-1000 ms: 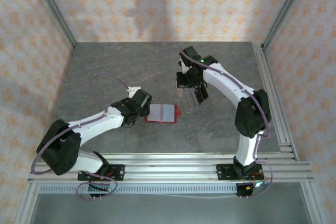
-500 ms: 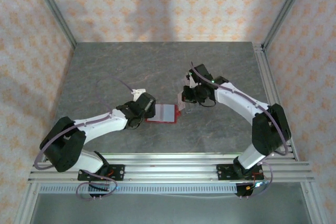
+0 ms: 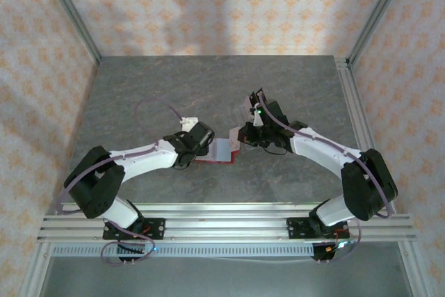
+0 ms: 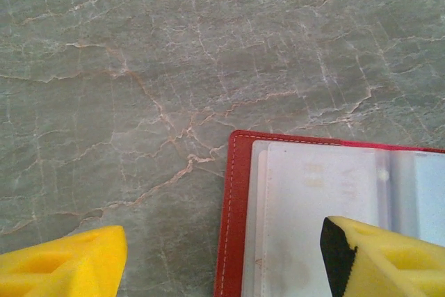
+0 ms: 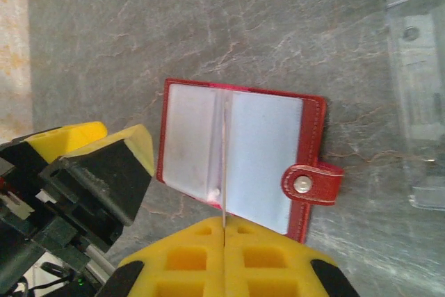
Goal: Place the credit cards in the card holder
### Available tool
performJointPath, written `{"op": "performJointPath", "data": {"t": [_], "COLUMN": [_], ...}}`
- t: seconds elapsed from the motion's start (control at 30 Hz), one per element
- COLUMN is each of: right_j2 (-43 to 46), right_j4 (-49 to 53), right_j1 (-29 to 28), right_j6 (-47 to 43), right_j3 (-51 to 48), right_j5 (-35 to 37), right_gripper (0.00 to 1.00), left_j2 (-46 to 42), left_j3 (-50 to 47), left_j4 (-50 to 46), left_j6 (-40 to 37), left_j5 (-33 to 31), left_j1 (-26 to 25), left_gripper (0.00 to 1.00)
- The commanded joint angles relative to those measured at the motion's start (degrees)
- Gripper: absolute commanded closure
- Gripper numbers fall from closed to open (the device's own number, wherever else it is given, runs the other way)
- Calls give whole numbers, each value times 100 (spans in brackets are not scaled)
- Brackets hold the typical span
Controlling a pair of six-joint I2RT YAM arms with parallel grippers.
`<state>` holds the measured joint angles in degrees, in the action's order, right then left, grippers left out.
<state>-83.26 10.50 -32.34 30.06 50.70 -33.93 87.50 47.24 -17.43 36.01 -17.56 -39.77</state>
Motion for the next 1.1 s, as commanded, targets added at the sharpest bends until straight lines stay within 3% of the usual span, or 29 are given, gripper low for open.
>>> {"op": "performJointPath", "data": {"t": [0.0, 0.3, 0.7, 1.07], "right_j2": [107, -16, 132, 341], "right_j4": [-724, -729, -154, 177], "right_j1": [-87, -141, -132, -95], "right_j6": [313, 309, 0, -215], "right_j3": [-178, -326, -123, -78], "right_j5": [-64, 108, 320, 449], "right_gripper": [100, 100, 100, 100], "left_j2": [133, 344, 578, 705], "left_j3": [115, -87, -299, -244], "left_j4": [-391, 489, 863, 941], "left_j6": [-126, -254, -34, 142], "left_j5": [-267, 368, 429, 439], "left_j1": [5, 4, -26, -388], "left_gripper": [25, 25, 25, 25]}}
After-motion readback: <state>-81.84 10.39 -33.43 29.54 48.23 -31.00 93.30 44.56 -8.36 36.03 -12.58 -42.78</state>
